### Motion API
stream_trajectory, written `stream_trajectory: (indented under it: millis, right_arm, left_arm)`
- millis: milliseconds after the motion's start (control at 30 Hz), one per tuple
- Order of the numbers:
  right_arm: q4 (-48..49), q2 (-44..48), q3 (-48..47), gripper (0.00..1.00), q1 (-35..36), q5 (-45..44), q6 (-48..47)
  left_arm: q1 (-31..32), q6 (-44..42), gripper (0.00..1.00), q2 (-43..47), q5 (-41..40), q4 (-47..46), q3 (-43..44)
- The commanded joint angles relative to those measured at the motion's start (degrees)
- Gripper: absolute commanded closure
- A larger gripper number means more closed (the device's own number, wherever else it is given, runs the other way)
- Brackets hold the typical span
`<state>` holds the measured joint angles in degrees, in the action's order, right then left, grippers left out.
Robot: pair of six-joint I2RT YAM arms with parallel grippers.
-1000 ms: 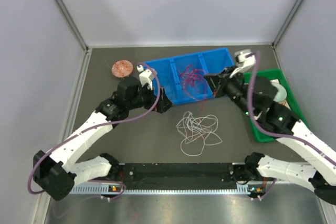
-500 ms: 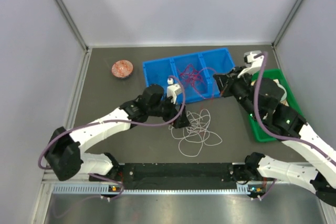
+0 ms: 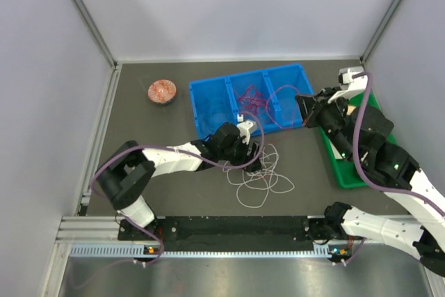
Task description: Untangle the cables
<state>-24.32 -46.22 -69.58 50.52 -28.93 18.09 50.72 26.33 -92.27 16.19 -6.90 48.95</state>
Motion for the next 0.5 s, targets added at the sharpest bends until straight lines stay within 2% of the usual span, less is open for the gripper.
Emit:
stream_trajectory:
  millis: [0, 33, 67, 200, 467]
  right_arm:
    - [0.5, 1.74, -5.91, 1.0, 0.37, -0.96, -2.53]
    - [0.41, 2.0, -6.7, 1.0, 0.45, -0.96, -3.4]
    - [0.24, 2.01, -8.53, 1.0, 0.28, -0.96, -4.02]
    - [-0.03, 2.01, -14.34, 1.0, 0.37, -1.39, -7.44]
    - [0.23, -1.59, -27.17, 1.0, 0.37, -6.4, -17.82]
  left_arm:
    - [0.17, 1.8, 0.32, -3.61, -1.15, -6.73, 2.11]
    - [0.17, 1.8, 0.39, -4.14, -1.33, -6.73, 2.29]
    - [0.17, 1.89, 0.55, -4.93, -1.33, -6.73, 2.47]
    - [0.08, 1.45, 1.0, -4.59, -2.03, -5.16, 2.03]
    - [-1.15, -0.05, 1.0, 2.43, -4.23, -0.93, -3.41]
